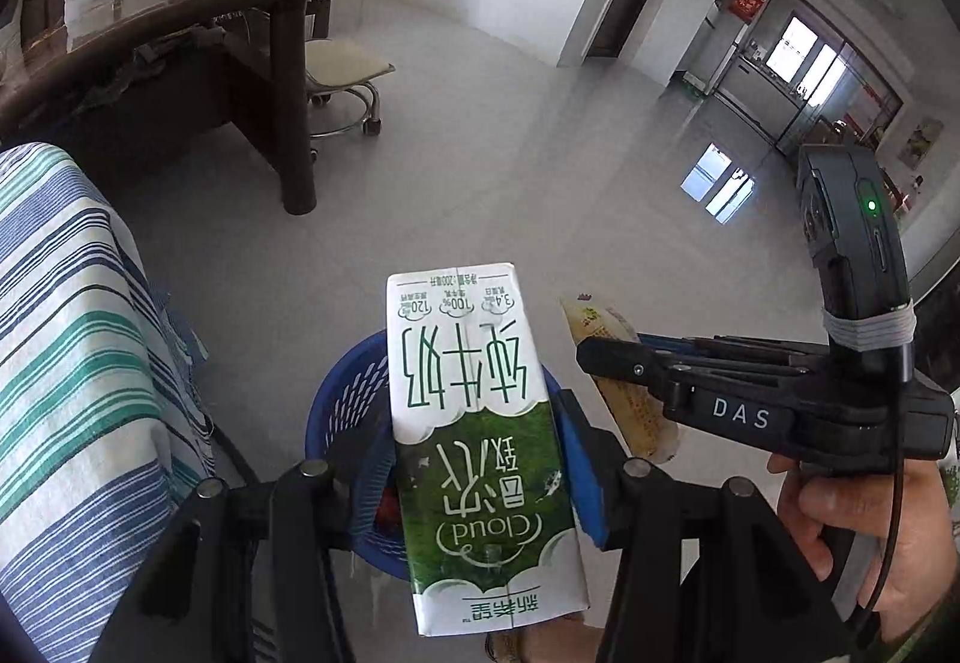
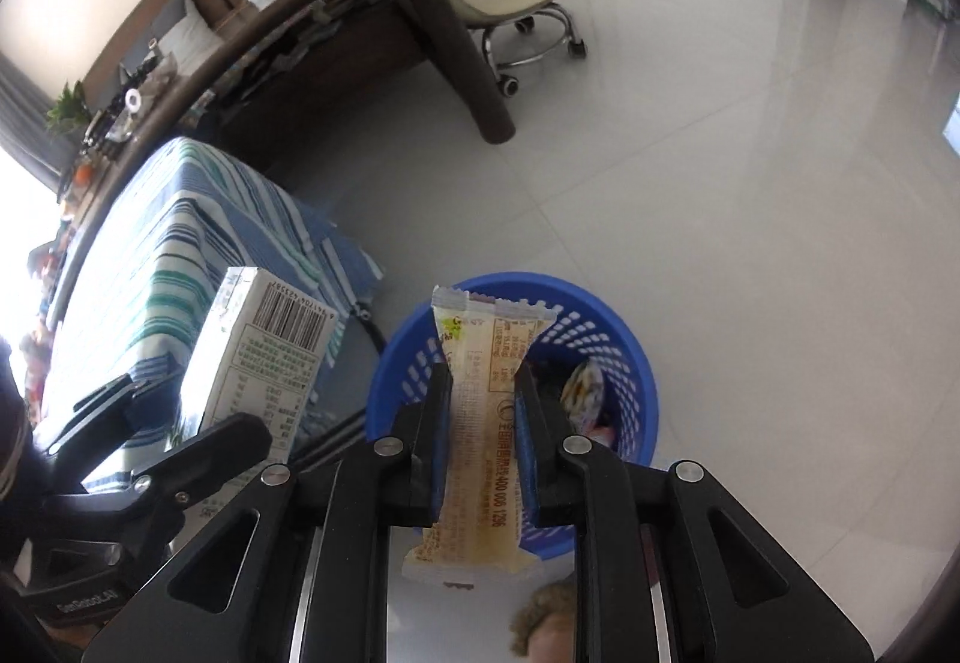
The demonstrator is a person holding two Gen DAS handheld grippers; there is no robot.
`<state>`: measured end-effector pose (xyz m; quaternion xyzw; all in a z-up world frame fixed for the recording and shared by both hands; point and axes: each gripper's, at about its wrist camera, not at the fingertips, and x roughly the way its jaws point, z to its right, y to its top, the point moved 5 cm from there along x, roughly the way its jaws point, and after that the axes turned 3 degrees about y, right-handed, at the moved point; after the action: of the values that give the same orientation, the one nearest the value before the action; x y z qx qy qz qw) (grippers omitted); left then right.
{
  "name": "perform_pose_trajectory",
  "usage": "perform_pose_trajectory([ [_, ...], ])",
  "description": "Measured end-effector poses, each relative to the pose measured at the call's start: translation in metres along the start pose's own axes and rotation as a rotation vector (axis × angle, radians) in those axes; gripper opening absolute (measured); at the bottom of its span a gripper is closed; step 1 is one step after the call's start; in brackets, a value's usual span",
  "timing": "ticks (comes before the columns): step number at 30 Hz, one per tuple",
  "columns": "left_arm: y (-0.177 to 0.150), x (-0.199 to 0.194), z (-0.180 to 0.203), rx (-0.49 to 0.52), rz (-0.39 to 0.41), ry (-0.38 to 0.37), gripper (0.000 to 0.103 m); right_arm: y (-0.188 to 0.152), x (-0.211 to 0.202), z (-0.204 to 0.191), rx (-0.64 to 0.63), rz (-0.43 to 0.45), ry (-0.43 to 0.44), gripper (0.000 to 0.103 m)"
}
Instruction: Collect trash
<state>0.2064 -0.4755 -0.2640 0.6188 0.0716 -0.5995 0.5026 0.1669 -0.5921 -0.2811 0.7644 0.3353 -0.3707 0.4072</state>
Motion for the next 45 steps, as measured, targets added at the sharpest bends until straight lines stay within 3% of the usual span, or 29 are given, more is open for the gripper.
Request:
perform_pose_trajectory([
  [1, 0.001, 0.007, -0.001, -0.003, -0.009, 0.005, 0.058, 0.001, 0.002, 0.001, 0.009, 0.001, -0.008, 0.025],
  [2, 0.000, 0.010, -0.003, -0.008, -0.016, 0.004, 0.063, 0.000, 0.003, 0.006, 0.023, -0.003, -0.008, 0.036],
  [4, 0.003, 0.016, -0.003, -0.012, -0.018, 0.004, 0.063, -0.001, 0.004, 0.013, 0.049, -0.008, 0.007, 0.046],
  [7, 0.005, 0.012, 0.004, 0.000, -0.002, 0.009, 0.063, 0.001, -0.005, 0.018, 0.057, 0.017, 0.000, 0.050],
  [12, 0.010, -0.026, 0.015, 0.040, 0.090, 0.035, 0.065, 0.004, -0.029, 0.017, 0.051, 0.092, -0.044, 0.073],
  [17, 0.004, -0.080, 0.028, 0.062, 0.196, 0.054, 0.086, -0.003, -0.061, 0.004, 0.019, 0.185, -0.091, 0.101],
  [19, -0.004, -0.097, 0.032, 0.071, 0.193, 0.053, 0.089, -0.010, -0.075, -0.004, 0.009, 0.222, -0.102, 0.102],
  [22, -0.020, -0.114, 0.036, 0.065, 0.179, 0.064, 0.103, -0.027, -0.092, -0.014, -0.014, 0.265, -0.113, 0.103],
  [26, -0.041, -0.132, 0.039, 0.073, 0.195, 0.111, 0.103, -0.058, -0.106, -0.023, -0.021, 0.284, -0.192, 0.103],
  [29, -0.054, -0.142, 0.045, 0.108, 0.214, 0.177, 0.103, -0.075, -0.120, -0.035, -0.040, 0.311, -0.203, 0.103],
  [33, -0.064, -0.155, 0.042, 0.097, 0.214, 0.212, 0.103, -0.088, -0.147, -0.049, -0.037, 0.418, -0.240, 0.103],
  [36, -0.068, -0.165, 0.039, 0.088, 0.230, 0.282, 0.103, -0.097, -0.162, -0.054, -0.004, 0.465, -0.284, 0.103],
  [42, -0.077, -0.180, 0.033, 0.058, 0.248, 0.332, 0.103, -0.112, -0.161, -0.064, -0.019, 0.371, -0.166, 0.103],
  [45, -0.079, -0.179, 0.032, 0.059, 0.202, 0.320, 0.103, -0.122, -0.163, -0.068, -0.031, 0.344, -0.200, 0.103],
])
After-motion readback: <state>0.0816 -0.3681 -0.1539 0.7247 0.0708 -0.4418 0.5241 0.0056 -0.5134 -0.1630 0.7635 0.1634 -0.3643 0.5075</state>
